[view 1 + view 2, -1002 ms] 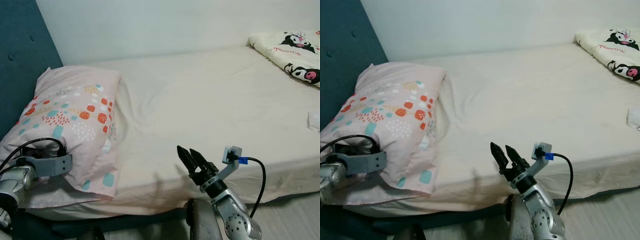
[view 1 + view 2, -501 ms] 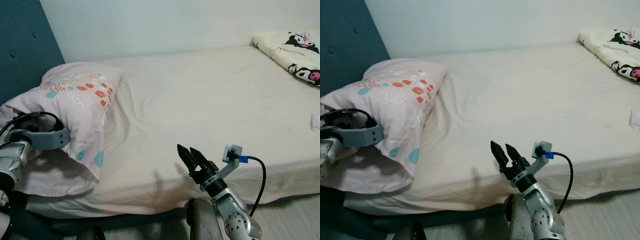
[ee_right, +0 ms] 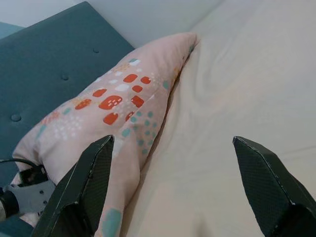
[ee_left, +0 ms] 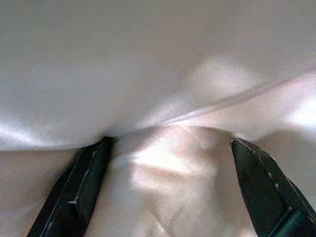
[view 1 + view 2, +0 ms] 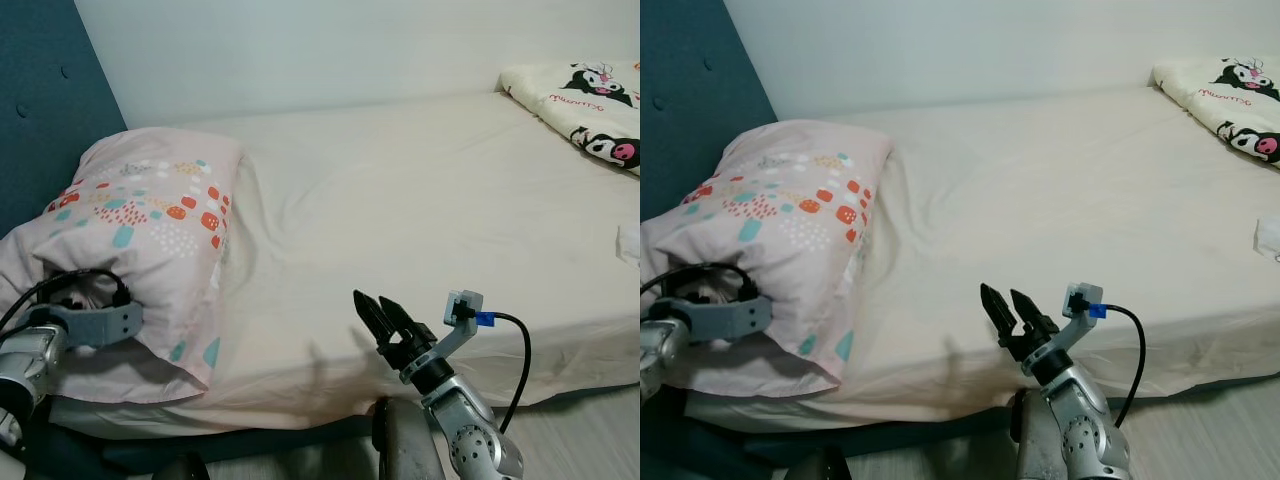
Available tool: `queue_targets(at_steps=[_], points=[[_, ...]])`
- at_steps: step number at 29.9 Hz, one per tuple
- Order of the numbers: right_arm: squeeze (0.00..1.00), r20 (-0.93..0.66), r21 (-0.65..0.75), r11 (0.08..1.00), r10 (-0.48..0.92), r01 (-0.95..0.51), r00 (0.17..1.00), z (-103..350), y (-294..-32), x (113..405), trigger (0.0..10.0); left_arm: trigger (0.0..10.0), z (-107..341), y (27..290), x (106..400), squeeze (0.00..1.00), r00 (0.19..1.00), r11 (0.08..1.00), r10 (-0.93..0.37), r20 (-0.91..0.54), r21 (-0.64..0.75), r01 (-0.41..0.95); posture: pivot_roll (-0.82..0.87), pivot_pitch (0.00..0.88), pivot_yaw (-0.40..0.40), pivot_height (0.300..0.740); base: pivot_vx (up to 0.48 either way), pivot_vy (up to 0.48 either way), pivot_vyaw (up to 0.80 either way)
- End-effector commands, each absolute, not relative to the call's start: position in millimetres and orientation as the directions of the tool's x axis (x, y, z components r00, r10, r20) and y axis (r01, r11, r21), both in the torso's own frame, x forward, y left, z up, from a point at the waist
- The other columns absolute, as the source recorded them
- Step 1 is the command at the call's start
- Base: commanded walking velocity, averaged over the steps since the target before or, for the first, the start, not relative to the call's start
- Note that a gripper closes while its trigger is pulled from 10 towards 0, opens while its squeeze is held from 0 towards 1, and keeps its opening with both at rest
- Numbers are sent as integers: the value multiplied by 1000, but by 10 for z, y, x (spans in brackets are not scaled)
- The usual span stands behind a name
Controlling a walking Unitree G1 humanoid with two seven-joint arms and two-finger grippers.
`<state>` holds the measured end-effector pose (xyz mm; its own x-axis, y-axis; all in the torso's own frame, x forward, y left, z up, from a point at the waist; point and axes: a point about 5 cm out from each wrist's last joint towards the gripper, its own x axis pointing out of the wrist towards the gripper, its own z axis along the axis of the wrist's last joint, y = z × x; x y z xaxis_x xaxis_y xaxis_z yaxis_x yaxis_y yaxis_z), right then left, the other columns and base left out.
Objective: Clean up the room
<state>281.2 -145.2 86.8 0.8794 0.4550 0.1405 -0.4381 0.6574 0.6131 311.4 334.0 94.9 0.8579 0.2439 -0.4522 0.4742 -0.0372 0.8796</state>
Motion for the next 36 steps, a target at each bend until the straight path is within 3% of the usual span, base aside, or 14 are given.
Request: queue_targets(at_steps=[1,4,6,8,10,11,13,18,23,26,28,29,34,36], points=[[0,124,622,645,478,-444,869,835,-1416,2817,10000,10000,794,3316,2964,0,751,27,159,-642,763,646,-117,67,7,300,0,0,0],[0,124,623,643,482,-446,868,833,-1409,2817,10000,10000,780,3215,2880,0,668,32,40,-743,669,742,-117,64,8,300,0,0,0],[0,123,623,642,484,-447,867,831,-1404,2815,10000,10000,775,3130,2716,0,532,18,-72,-843,532,846,-119,64,9,300,0,0,0],[0,123,623,642,484,-447,867,831,-1404,2815,10000,10000,775,3130,2716,0,532,18,-72,-843,532,846,-119,64,9,300,0,0,0],[0,122,624,641,484,-446,867,827,-1403,2811,10000,10000,870,2884,2538,0,391,111,-277,-878,375,920,-119,65,11,300,0,0,0],[0,122,624,641,484,-446,867,827,-1403,2811,10000,10000,870,2884,2538,0,391,111,-277,-878,375,920,-119,65,11,300,0,0,0],[0,121,628,640,483,-444,867,824,-1404,2809,10000,10000,1032,2627,2409,0,289,136,-482,-827,256,957,-117,65,11,300,0,0,0],[0,118,635,632,488,-444,865,821,-1392,2813,10000,10000,1275,2433,2390,0,267,160,-684,-679,218,963,-114,64,13,300,0,0,0],[0,104,627,642,493,-442,864,811,-1391,2822,10000,10000,1532,2249,2460,0,321,260,-859,-398,201,945,-109,62,13,300,0,0,0],[0,91,626,654,478,-423,874,787,-1414,2839,10000,10000,1639,2136,2675,0,506,489,-856,-110,151,859,-105,59,13,310,0,0,0],[0,70,623,669,467,-404,882,737,-1436,2847,10000,10000,1561,2029,2841,0,704,698,-703,97,-94,710,-105,56,9,320,0,0,0],[0,70,623,669,467,-404,882,737,-1436,2847,10000,10000,1561,2029,2841,0,704,698,-703,97,-94,710,-105,56,9,320,0,0,0],[0,50,609,687,464,-395,884,705,-1454,2863,10000,10000,1096,1829,2952,0,926,819,-374,57,-449,358,-104,49,-2,350,0,0,0],[0,50,608,687,466,-398,883,708,-1448,2865,10000,10000,1034,1794,2941,0,936,822,-350,36,-468,326,-104,49,-2,355,0,0,0]])
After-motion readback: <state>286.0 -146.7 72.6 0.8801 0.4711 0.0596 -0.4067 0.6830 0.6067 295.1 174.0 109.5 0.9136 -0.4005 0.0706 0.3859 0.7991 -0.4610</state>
